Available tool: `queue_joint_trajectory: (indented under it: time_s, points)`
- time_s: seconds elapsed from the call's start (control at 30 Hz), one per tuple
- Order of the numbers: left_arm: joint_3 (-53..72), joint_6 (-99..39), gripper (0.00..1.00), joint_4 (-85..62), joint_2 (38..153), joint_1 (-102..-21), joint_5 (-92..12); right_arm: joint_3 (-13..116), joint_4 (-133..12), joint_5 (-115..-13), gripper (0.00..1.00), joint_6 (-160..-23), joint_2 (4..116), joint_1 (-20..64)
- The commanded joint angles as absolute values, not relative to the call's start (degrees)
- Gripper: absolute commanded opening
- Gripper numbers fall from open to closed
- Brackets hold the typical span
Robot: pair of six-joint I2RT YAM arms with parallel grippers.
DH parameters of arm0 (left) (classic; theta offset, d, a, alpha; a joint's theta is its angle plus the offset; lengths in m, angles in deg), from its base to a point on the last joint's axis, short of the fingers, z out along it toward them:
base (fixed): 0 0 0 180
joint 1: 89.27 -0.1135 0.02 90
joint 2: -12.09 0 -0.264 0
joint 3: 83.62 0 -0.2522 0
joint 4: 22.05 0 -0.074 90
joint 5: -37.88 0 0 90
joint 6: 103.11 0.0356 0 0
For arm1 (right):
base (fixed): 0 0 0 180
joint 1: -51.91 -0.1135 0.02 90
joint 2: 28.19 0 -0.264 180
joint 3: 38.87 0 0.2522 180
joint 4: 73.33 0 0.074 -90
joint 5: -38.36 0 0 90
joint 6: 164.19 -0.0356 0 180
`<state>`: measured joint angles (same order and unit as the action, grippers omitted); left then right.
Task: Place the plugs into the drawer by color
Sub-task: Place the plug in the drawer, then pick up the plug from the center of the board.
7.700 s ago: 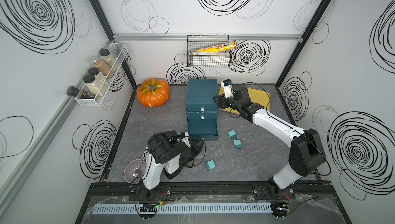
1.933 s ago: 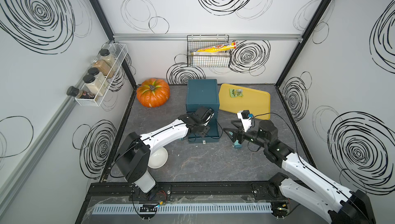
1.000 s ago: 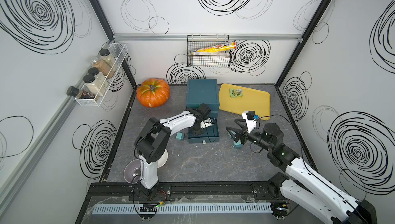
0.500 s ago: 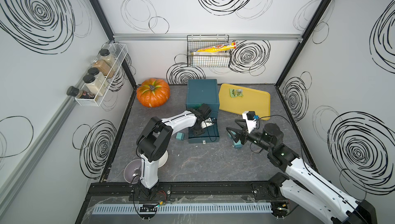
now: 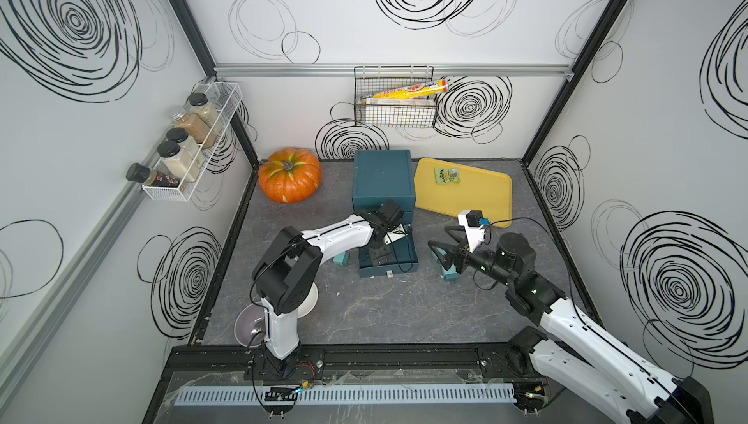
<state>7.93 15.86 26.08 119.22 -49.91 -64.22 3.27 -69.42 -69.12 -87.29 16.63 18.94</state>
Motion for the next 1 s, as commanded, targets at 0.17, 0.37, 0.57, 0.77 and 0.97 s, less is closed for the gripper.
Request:
queue_joint_trajectory:
  time_s: [0.17,0.37,0.57,0.77,0.97]
  points:
    - [6.1,9.9,0.99,20.7,104.1,-45.3,-72.2,3.2,-67.8,-65.0,0.81,-88.2,18.8,18.8]
    - [11.5,-10.9,0.99,13.5,89.0,-44.2,-64.0,7.6,-51.1,-46.3,0.83,-93.0,21.8,18.9]
    - [26.5,-39.1,0.99,1.7,75.1,-51.5,-53.2,10.2,-40.3,-44.3,0.86,-96.5,28.5,18.9]
    - [42.5,-48.0,0.99,-7.0,63.6,-51.5,-49.7,11.7,-37.5,-46.5,0.84,-95.9,38.5,18.9]
    - [50.8,-47.9,0.99,-12.8,56.9,-51.2,-51.3,12.4,-37.6,-47.5,0.77,-95.0,48.0,18.9]
